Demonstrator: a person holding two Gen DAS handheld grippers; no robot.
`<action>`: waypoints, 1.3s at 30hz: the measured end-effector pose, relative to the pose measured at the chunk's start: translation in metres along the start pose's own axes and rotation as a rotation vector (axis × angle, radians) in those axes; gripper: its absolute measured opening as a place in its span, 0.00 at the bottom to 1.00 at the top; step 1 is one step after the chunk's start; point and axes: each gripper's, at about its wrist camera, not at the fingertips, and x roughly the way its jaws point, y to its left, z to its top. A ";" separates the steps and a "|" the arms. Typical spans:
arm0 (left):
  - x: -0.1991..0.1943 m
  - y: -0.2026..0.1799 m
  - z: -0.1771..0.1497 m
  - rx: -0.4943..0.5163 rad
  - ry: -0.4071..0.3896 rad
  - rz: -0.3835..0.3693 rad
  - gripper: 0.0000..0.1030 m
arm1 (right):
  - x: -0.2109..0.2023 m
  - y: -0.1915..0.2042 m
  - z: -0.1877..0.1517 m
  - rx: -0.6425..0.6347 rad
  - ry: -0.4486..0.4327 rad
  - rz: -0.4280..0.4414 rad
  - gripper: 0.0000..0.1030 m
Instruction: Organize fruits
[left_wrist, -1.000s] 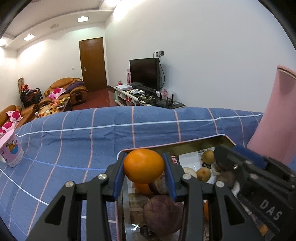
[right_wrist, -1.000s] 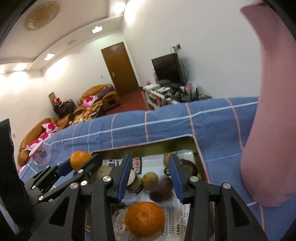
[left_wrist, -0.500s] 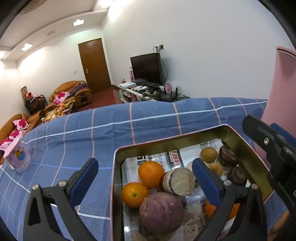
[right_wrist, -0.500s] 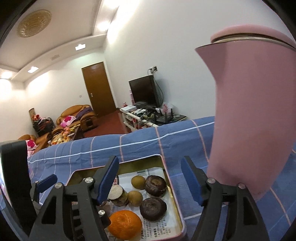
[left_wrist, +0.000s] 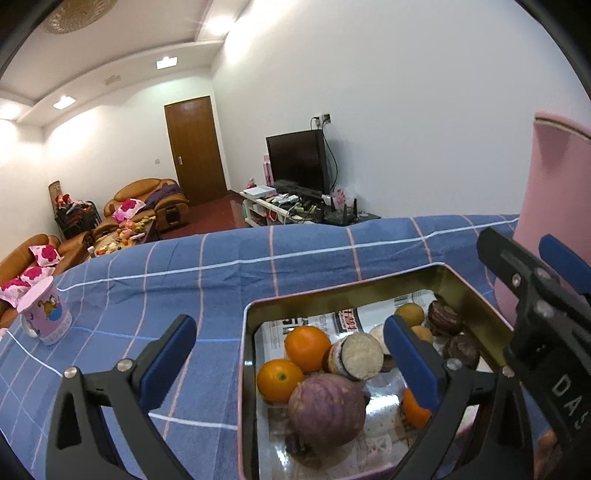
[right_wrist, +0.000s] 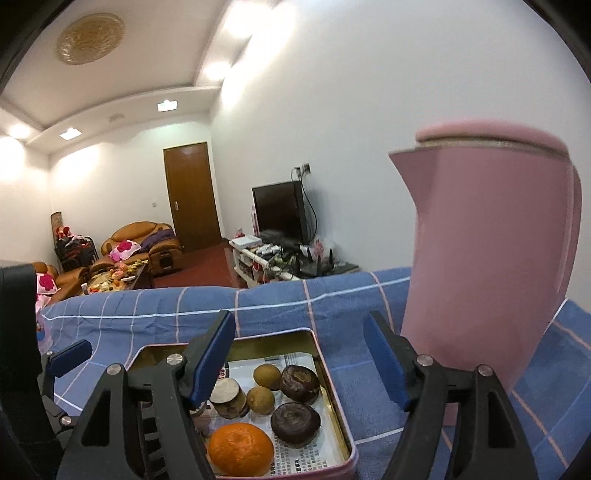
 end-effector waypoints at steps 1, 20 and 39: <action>-0.002 0.001 0.000 -0.004 -0.005 -0.003 1.00 | -0.003 0.002 0.000 -0.010 -0.010 -0.004 0.72; -0.053 0.021 -0.020 -0.050 -0.130 -0.013 1.00 | -0.057 0.012 -0.012 -0.061 -0.084 -0.004 0.72; -0.062 0.024 -0.025 -0.052 -0.142 -0.023 1.00 | -0.069 0.015 -0.013 -0.063 -0.110 -0.007 0.72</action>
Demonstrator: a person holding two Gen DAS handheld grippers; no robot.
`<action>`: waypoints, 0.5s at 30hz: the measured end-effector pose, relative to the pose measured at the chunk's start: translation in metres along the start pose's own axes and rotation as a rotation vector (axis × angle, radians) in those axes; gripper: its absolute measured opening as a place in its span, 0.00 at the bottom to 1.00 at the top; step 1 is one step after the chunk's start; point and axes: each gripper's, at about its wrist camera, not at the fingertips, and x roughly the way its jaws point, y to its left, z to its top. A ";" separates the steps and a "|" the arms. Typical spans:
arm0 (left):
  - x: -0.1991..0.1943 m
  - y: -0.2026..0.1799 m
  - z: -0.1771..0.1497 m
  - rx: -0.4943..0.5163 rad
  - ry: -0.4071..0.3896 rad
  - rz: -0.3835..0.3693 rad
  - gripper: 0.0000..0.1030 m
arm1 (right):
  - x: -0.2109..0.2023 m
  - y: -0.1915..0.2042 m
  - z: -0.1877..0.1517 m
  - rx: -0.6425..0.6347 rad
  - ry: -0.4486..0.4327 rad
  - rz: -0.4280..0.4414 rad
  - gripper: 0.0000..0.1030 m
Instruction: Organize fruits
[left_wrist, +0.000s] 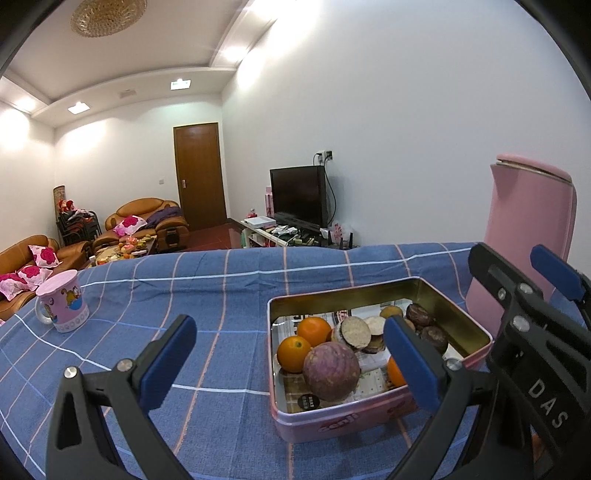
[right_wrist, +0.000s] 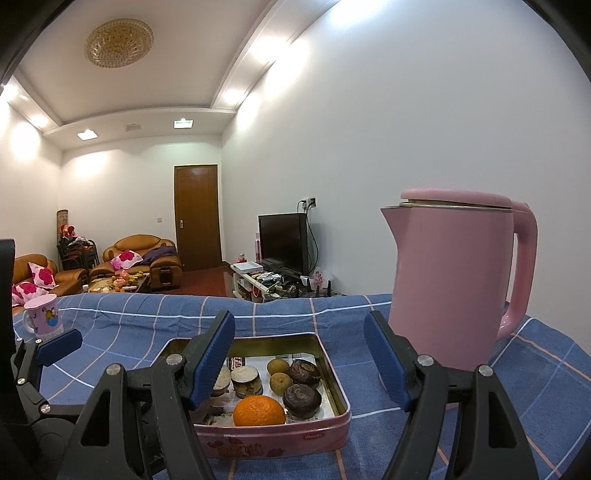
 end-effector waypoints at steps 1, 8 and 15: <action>0.000 0.000 0.000 0.000 0.000 0.000 1.00 | 0.000 0.000 0.000 0.000 0.001 0.001 0.72; 0.000 0.001 -0.001 0.000 0.002 0.005 1.00 | 0.000 -0.001 0.000 0.003 0.005 -0.006 0.72; 0.001 0.002 -0.003 0.005 0.003 0.021 1.00 | 0.000 -0.001 0.001 0.002 0.006 -0.006 0.72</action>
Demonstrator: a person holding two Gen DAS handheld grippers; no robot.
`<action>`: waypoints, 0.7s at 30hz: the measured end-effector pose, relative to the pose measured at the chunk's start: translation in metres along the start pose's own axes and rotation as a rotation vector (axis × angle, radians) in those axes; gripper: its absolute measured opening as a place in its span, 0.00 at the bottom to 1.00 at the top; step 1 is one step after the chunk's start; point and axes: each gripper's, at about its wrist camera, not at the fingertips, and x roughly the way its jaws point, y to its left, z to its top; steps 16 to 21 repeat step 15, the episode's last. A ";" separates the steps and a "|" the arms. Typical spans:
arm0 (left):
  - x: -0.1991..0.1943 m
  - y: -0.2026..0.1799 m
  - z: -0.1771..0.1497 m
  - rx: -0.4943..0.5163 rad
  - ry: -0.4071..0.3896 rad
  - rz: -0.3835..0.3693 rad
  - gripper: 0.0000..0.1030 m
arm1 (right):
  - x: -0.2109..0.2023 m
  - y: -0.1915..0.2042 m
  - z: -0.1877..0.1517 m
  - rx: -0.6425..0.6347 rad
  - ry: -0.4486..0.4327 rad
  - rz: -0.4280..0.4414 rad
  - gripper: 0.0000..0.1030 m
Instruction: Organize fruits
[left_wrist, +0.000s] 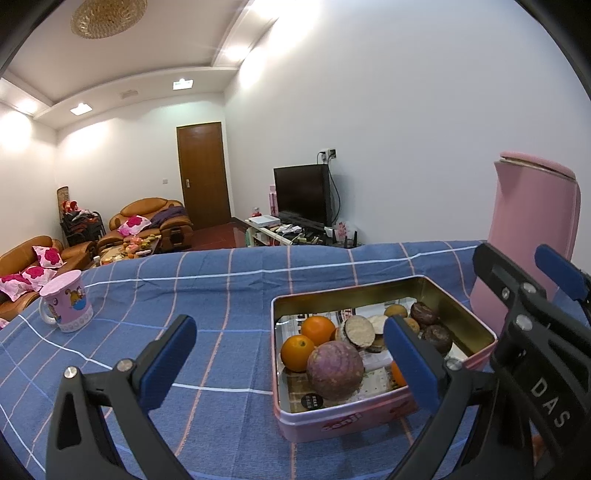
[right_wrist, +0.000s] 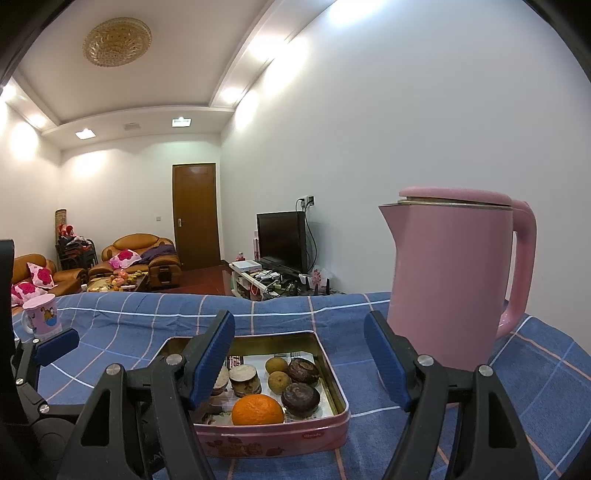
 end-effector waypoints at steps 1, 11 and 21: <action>0.000 0.000 0.000 0.002 0.001 -0.001 1.00 | 0.000 0.000 0.000 0.000 0.000 0.000 0.72; 0.000 0.000 -0.001 0.001 0.000 -0.014 1.00 | 0.001 0.000 0.000 0.005 0.009 -0.007 0.72; -0.001 0.000 -0.001 0.005 0.000 -0.014 1.00 | 0.002 0.000 0.000 0.006 0.015 -0.006 0.72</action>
